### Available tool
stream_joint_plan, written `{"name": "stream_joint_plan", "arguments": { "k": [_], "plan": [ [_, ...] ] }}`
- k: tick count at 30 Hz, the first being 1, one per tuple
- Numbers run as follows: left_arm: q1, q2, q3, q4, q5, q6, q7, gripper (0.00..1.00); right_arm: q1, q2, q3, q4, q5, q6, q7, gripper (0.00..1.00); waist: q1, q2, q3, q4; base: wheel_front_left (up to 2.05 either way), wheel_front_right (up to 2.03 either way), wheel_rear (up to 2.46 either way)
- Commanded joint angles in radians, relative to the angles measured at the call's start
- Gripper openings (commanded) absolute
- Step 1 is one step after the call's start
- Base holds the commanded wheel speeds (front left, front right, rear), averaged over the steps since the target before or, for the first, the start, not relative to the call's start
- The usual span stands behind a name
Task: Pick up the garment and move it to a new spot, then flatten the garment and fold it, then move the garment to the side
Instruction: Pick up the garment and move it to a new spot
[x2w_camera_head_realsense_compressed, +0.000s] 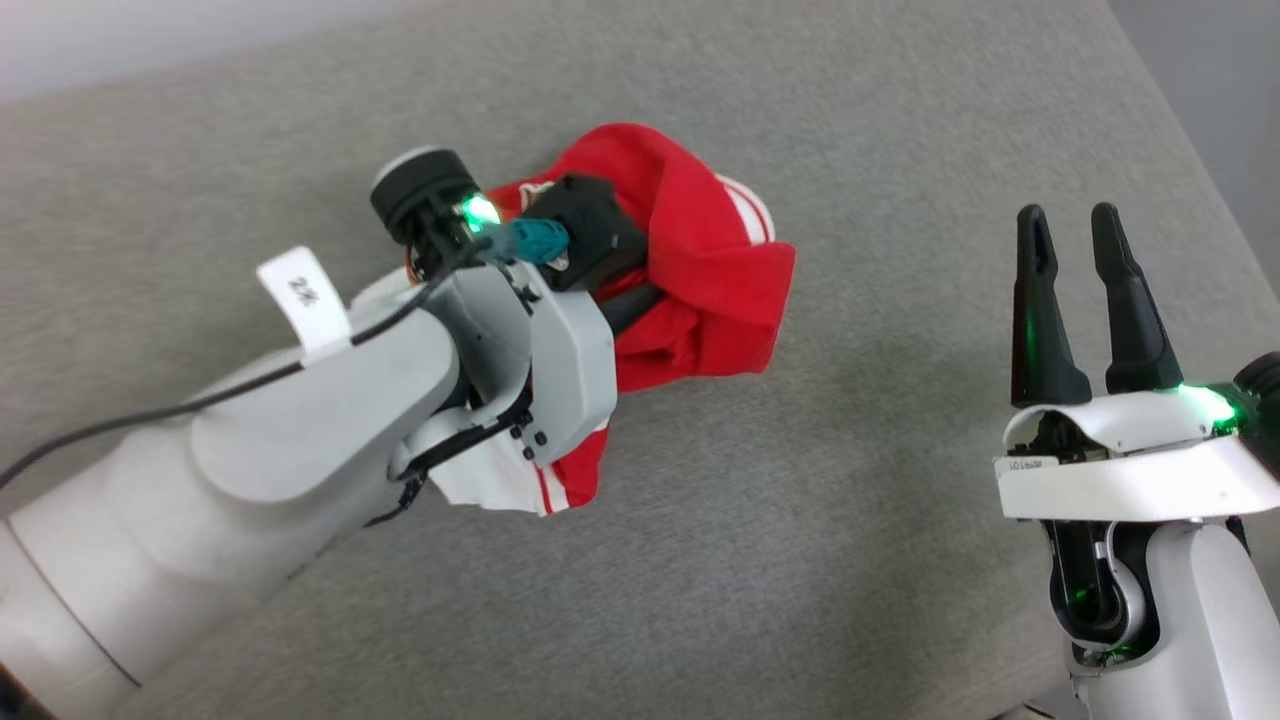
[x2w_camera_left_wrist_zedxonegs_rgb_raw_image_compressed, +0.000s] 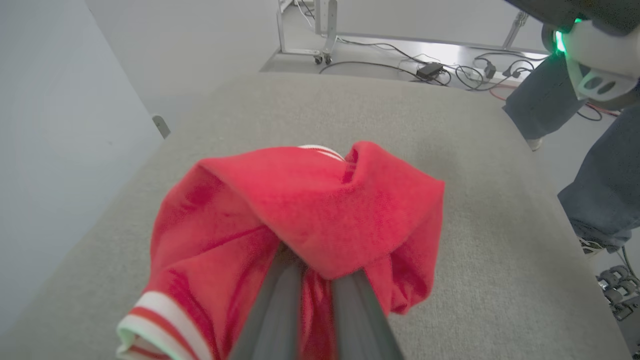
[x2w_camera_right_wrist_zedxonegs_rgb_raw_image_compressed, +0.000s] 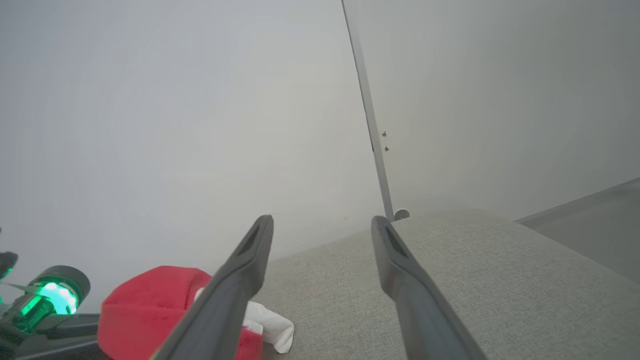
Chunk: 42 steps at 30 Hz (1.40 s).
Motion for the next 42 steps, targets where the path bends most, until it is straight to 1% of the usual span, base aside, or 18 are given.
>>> {"name": "stream_joint_plan", "arguments": {
  "k": [1, 4, 12, 18, 19, 20, 21, 22, 23, 24, 25, 28, 32, 38, 42],
  "plan": [
    [0.012, 0.005, 0.003, 0.009, 0.005, 0.002, 0.011, 0.0, -0.016, 0.004, 0.003, -0.004, 0.013, 0.0, 0.0, 1.0, -0.0001, 0.0, 0.073, -0.073, 0.0, 0.0, 0.0],
    [0.039, 0.007, 0.002, 0.023, 0.038, 0.002, 0.064, 0.0, -0.025, 0.004, 0.01, -0.005, 0.038, 0.0, 0.0, 1.0, -0.0001, 0.0, 0.095, -0.099, 0.0, 0.0, 0.0],
    [0.112, 0.067, -0.008, 0.099, 0.093, 0.003, 0.259, 0.0, -0.039, 0.004, 0.024, -0.007, 0.081, 0.0, 0.0, 1.0, -0.0001, 0.0, 0.13, -0.137, 0.0, 0.0, 0.0],
    [0.162, 0.095, -0.027, 0.149, 0.064, 0.008, 0.392, 0.0, -0.048, 0.004, 0.028, -0.011, 0.088, 0.0, 0.0, 1.0, -0.0001, 0.0, 0.143, -0.149, 0.0, 0.0, 0.0],
    [0.165, 0.098, -0.029, 0.15, 0.061, 0.009, 0.4, 0.12, -0.047, 0.004, 0.027, -0.012, 0.084, 0.0, 0.0, 1.0, -0.0001, 0.0, 0.142, -0.148, 0.0, 0.0, 0.0],
    [0.165, 0.099, -0.03, 0.153, 0.052, 0.01, 0.404, 0.33, -0.045, 0.004, 0.027, -0.012, 0.078, 0.0, 0.0, 1.0, -0.0001, 0.0, 0.141, -0.145, 0.0, 0.0, 0.0],
    [0.161, 0.096, -0.03, 0.157, 0.046, 0.01, 0.395, 0.45, -0.043, 0.004, 0.026, -0.011, 0.071, 0.0, 0.0, 1.0, -0.0001, 0.0, 0.137, -0.14, 0.0, 0.0, 0.0],
    [0.161, 0.096, -0.03, 0.157, 0.046, 0.01, 0.395, 0.45, -0.043, 0.004, 0.026, -0.011, 0.071, 0.0, 0.0, 1.0, -0.0001, 0.0, 0.137, -0.14, 0.0, 0.0, 0.0],
    [0.156, 0.092, -0.03, 0.16, 0.041, 0.01, 0.385, 0.65, -0.041, 0.004, 0.026, -0.009, 0.066, 0.0, 0.0, 1.0, -0.0001, 0.0, 0.133, -0.134, 0.0, 0.0, 0.0],
    [0.15, 0.09, -0.029, 0.163, 0.038, 0.01, 0.375, 0.82, -0.04, 0.004, 0.027, -0.007, 0.058, 0.0, 0.0, 1.0, -0.0001, 0.0, 0.127, -0.126, 0.0, 0.0, 0.0],
    [0.142, 0.088, -0.028, 0.165, 0.039, 0.01, 0.364, 1.0, -0.04, 0.004, 0.029, -0.003, 0.047, 0.0, 0.0, 1.0, -0.0001, 0.0, 0.12, -0.117, 0.0, 0.0, 0.0],
    [0.11, 0.077, -0.018, 0.172, 0.024, 0.011, 0.329, 1.0, -0.04, 0.003, 0.031, 0.01, 0.009, 0.0, -0.001, 1.0, -0.0001, 0.0, 0.091, -0.079, 0.0, 0.0, 0.0],
    [0.063, 0.056, -0.005, 0.159, -0.006, 0.011, 0.252, 1.0, -0.033, 0.003, 0.032, 0.035, -0.055, 0.0, 0.0, 1.0, -0.0001, 0.0, 0.038, -0.01, 0.0, 0.0, 0.0],
    [0.038, 0.019, 0.001, 0.135, -0.1, 0.002, 0.064, 1.0, -0.005, 0.002, 0.03, 0.076, -0.155, 0.0, 0.0, 1.0, -0.0001, 0.0, -0.051, 0.103, 0.0, 0.0, 0.0],
    [0.074, 0.032, 0.002, 0.112, -0.21, 0.002, -0.065, 1.0, 0.017, 0.002, 0.018, 0.097, -0.207, 0.0, 0.0, 1.0, -0.0001, 0.0, -0.103, 0.175, 0.0, 0.0, 0.0]
  ]
}}
